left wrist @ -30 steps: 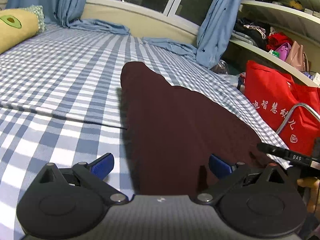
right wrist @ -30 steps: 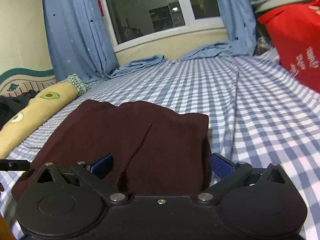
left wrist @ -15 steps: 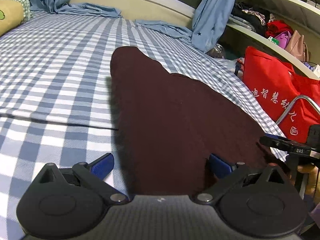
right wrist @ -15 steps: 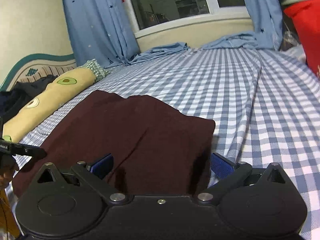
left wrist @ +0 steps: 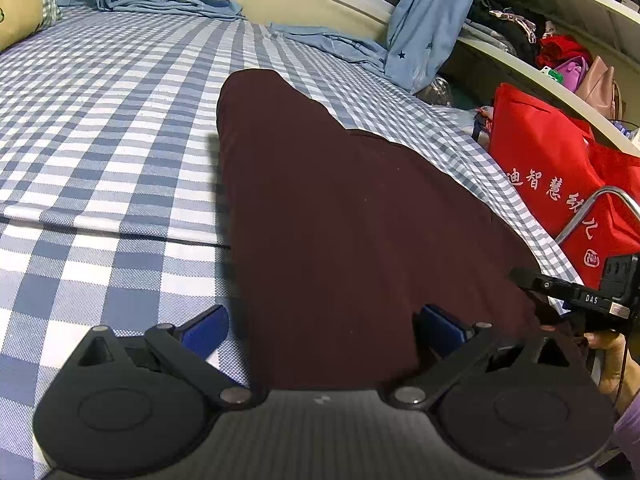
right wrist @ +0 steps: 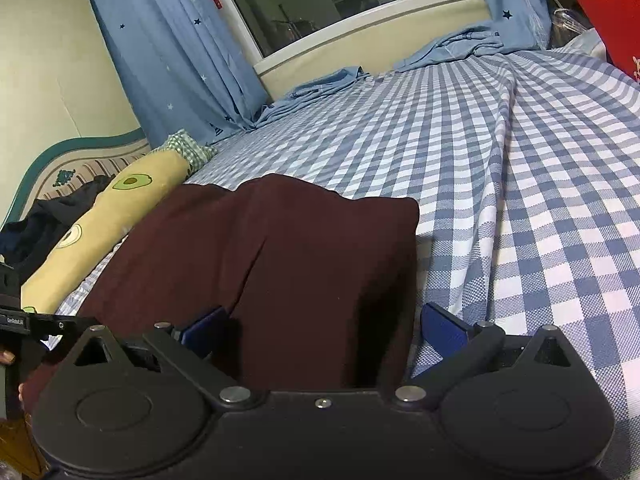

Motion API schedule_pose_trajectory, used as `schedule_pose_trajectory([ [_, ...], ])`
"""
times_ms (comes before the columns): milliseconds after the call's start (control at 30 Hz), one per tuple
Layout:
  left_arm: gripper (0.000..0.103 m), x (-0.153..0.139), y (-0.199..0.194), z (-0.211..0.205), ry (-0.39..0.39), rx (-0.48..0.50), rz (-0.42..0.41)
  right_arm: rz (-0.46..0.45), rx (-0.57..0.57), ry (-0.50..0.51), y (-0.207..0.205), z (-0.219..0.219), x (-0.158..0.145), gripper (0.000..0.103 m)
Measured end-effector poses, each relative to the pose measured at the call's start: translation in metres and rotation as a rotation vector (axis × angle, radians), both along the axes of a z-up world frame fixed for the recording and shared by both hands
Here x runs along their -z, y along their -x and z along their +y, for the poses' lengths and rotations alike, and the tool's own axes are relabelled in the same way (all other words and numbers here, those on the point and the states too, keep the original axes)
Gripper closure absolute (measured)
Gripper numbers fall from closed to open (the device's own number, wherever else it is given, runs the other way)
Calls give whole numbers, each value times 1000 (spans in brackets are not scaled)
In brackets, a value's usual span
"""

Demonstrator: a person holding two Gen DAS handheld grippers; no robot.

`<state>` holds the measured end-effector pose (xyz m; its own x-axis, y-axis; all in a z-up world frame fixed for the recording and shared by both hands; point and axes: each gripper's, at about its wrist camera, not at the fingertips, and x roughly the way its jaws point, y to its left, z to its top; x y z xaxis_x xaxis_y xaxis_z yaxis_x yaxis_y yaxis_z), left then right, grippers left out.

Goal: Fold small clothes

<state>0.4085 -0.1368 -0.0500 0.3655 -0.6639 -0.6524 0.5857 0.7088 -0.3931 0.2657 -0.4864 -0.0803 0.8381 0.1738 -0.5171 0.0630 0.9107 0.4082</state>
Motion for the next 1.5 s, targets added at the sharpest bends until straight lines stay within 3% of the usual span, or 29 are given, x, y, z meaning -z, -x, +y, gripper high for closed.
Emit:
schedule_pose_trajectory([
  [600,0,1,0,-7,-43,15,-16,5,-1,43,-1,9,2,0],
  [867,0,0,-13,-5,-40,102,8,-2,-77,-4,0,7,-3,0],
  [1000,0,1,-11,-5,-37,108,-6,9,-48,-7,0,10,-4,2],
  [1133,0,2,-11,-4,-32,111,-7,-2,-5,60,2,21,-7,17],
  [1300,0,0,-13,-6,-40,118,-6,-49,-13,271,9,50,-12,36],
  [1400,0,0,-12,-7,-42,121,-14,-54,-23,390,9,65,-13,38],
  [1500,0,1,-12,-9,-41,121,-22,-39,-22,330,6,55,-11,34],
])
